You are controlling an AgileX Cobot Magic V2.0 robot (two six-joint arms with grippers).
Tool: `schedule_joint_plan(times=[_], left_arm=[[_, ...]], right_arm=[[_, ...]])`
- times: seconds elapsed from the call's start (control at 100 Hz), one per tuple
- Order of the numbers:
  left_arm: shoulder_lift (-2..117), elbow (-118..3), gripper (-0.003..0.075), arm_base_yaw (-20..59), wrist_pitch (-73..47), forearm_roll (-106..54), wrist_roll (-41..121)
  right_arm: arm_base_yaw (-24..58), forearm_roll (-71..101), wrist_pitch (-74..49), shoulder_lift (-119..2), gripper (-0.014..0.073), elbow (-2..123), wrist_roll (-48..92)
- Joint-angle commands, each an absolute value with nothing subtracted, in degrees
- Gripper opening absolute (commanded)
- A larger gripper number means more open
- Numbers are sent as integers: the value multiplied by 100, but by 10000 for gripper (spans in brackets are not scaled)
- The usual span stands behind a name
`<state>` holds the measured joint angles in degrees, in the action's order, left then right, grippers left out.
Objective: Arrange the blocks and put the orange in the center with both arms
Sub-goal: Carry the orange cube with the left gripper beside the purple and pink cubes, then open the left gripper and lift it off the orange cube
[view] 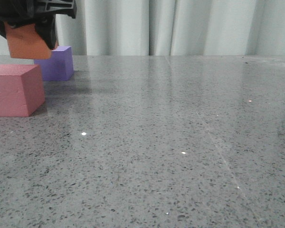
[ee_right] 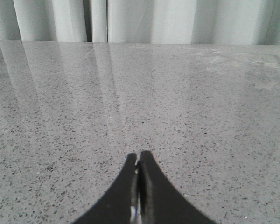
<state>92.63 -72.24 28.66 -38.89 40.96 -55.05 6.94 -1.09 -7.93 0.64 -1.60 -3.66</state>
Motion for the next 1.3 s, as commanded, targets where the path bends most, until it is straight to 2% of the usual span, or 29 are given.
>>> schedule_joint_plan(times=[0.0,0.48,1.12,1.17,1.22,1.29], left_arm=[[9177,-7371,84,2855,-3689,4232,-5535],[9738,-7371,84,2855,-3689,4101,-5535],[9795,-7371,87,2855,-3754,4158,-5555],[9795,-7371,111,2855,-3754,4158,-5555],[9795,-7371,174,2855,-3731,4158,-5529],[9785,-7371,325,2855,-3717,4147,-5485]], right_arm=[[658,-107,-305,200,-67,-78,-319],[658,-107,-305,200,-67,-78,-319],[658,-107,-305,200,-67,-78,-319],[658,-107,-305,200,-67,-78,-319],[658,-107,-305,200,-67,-78,-319],[658,-107,-305,200,-67,-78,-319]])
